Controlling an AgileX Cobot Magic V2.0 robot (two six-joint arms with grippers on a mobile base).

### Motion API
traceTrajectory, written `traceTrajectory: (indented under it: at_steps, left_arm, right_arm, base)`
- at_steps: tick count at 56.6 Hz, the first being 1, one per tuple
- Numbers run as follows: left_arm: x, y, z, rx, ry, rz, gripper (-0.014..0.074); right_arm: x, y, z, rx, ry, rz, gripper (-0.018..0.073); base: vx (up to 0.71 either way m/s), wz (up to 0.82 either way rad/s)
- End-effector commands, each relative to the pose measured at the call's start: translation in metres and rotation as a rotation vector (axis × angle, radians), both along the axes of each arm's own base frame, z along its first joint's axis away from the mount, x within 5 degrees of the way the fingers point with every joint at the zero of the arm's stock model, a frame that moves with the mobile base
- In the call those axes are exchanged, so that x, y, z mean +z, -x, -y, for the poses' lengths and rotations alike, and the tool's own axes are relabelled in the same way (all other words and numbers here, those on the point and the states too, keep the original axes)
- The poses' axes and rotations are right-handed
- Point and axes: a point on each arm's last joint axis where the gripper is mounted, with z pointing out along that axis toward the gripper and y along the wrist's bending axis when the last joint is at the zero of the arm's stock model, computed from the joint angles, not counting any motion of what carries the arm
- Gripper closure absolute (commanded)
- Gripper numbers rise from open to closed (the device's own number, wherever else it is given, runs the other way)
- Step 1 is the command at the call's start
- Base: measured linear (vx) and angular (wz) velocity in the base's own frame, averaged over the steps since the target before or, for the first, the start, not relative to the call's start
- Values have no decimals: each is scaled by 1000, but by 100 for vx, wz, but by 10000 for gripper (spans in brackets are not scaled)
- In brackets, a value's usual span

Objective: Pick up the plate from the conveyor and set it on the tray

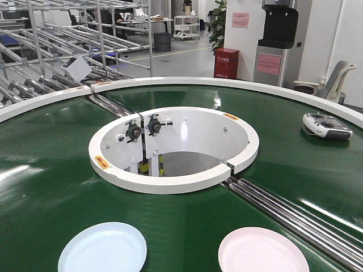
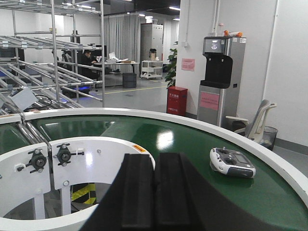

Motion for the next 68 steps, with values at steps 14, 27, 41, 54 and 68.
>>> traceTrajectory:
  at_steps: [14,27,41,54,68]
  left_arm:
    - [20,5,-3,16,32,121,279]
    - [20,5,-3,16,32,121,75]
    - [17,5,-2,10,28,90,73]
    - [12,4,-1,1,15,36,73]
    - [9,4,-1,-5,7,5,73]
  right_arm:
    - [18,6,1,-5,6,106,83]
    - [17,3,0,-4,5,99,-78]
    - [-20,-30,-10,72,-209,-311,-10]
    - [-87,-110,-14,60,-248,-896,-1]
    - [-156,-172,-6,4,-302,-1108,15]
  base:
    - [0,0]
    - [0,0]
    - [0,0]
    - [0,0]
    - [0,0]
